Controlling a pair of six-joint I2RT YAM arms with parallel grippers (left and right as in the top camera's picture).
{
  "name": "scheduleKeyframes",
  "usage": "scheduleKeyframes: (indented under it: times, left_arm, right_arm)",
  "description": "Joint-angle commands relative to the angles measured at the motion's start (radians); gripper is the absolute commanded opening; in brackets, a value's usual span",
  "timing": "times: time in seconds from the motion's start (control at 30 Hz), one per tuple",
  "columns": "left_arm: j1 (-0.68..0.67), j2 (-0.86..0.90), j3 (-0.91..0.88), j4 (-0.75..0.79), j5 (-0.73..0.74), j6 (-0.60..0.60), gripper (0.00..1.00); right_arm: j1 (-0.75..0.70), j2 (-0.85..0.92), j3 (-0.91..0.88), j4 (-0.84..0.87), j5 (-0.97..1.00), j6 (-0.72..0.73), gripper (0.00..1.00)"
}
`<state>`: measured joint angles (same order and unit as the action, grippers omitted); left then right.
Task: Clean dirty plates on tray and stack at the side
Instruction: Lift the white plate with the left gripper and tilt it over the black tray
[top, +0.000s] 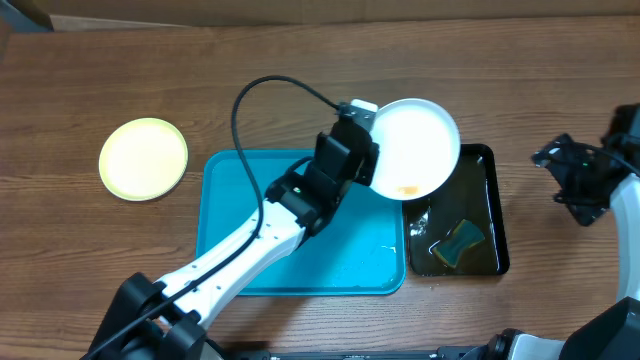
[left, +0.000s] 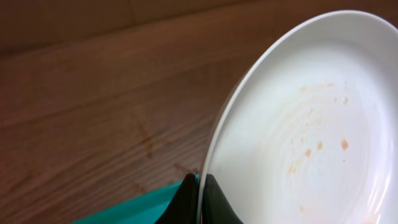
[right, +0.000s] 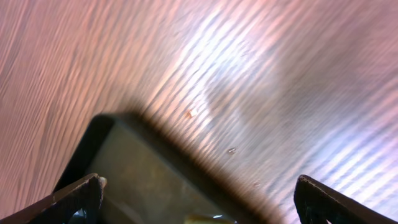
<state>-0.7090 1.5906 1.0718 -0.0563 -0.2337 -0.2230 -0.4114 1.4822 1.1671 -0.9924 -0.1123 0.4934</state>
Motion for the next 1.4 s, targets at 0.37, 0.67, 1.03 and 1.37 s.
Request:
scheduleKeyframes:
  times: [0.37, 0.67, 1.03, 1.37]
  left_arm:
    - [-0.239, 0.039, 0.026, 0.29, -0.368, 0.554, 0.04]
    - [-0.36, 0.067, 0.026, 0.465, -0.513, 0.895, 0.04]
    - [-0.389, 0.071, 0.026, 0.612, -0.563, 1.028, 0.04]
    - [-0.286, 0.071, 0.025, 0.428, -0.4, 0.415, 0.04]
  right_arm:
    - [-0.048, -0.001, 0.019, 0.003, 0.022, -0.004, 1.0]
    - [-0.048, -0.001, 0.019, 0.003, 0.022, -0.004, 1.0]
    - [-0.048, -0.001, 0.019, 0.003, 0.022, -0.004, 1.0]
    - [-0.048, -0.001, 0.019, 0.003, 0.022, -0.004, 1.0]
